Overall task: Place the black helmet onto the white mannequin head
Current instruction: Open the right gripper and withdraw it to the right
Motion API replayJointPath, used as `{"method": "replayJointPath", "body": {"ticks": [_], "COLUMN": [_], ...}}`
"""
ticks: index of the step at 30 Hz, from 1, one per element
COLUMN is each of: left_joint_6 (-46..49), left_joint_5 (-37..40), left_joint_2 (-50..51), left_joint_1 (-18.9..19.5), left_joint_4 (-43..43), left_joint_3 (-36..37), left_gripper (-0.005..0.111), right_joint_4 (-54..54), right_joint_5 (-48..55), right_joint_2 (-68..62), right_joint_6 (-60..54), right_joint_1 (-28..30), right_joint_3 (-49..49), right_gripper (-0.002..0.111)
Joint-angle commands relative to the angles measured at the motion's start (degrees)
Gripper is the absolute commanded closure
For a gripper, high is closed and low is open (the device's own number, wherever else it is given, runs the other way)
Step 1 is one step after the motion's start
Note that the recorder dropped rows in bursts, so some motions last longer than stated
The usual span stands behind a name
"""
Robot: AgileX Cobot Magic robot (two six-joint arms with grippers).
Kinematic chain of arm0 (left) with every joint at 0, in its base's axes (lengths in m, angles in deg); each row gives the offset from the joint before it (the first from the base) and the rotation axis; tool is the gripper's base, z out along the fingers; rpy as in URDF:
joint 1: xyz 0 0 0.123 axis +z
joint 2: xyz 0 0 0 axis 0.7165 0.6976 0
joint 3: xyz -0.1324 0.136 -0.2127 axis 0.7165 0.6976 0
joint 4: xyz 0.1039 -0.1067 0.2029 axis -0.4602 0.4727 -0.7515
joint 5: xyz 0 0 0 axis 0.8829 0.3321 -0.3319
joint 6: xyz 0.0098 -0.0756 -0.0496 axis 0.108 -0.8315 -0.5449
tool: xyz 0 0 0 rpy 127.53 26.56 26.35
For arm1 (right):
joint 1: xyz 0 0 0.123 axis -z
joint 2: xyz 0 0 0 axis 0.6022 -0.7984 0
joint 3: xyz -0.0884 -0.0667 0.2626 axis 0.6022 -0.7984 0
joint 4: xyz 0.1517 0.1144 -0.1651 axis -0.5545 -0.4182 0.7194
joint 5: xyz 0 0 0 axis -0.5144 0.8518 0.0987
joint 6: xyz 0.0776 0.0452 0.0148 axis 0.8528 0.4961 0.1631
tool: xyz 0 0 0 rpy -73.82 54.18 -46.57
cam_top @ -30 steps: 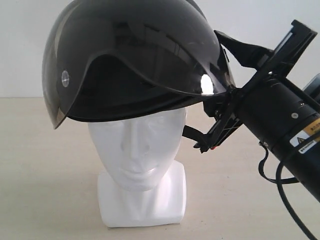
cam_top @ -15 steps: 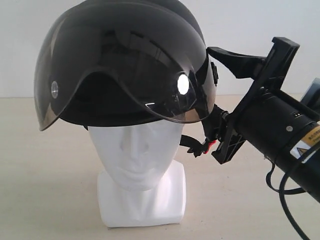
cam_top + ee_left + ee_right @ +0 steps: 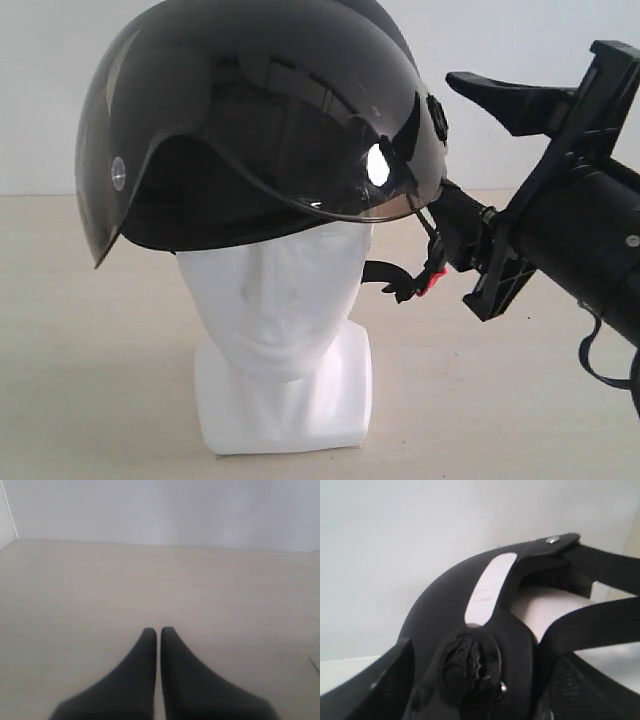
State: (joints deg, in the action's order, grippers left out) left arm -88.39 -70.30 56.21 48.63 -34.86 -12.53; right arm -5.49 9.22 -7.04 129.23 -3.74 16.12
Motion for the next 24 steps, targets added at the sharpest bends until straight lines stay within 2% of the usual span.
{"method": "replayJointPath", "body": {"ticks": [1,7,10,18,24], "left_joint_6": [0.02,0.02,0.02,0.02,0.02], "left_joint_5": [-0.17,-0.17,-0.17,-0.17,-0.17], "left_joint_2": [-0.17,-0.17,-0.17,-0.17,-0.17], "left_joint_1": [-0.08,-0.08,-0.08,-0.08,-0.08], "left_joint_4": [-0.32,-0.32,-0.32,-0.32,-0.32], "left_joint_3": [0.21,0.21,0.21,0.21,0.21], "left_gripper": [0.102,0.102,0.102,0.102,0.102], "right_joint_4": [-2.89,-4.18,-10.35,-34.25,-39.52], "right_joint_5": [13.33,16.0,17.7,18.13,28.49], "right_joint_2": [3.32,5.31,6.98,19.68,30.98], "right_joint_6": [-4.56,-13.07,-19.89,-61.76,-93.5], "right_joint_1": [0.25,0.25,0.25,0.25,0.25], "right_joint_3": [-0.42,-0.42,-0.42,-0.42,-0.29], "right_gripper": [0.041,0.041,0.041,0.041,0.044]}}
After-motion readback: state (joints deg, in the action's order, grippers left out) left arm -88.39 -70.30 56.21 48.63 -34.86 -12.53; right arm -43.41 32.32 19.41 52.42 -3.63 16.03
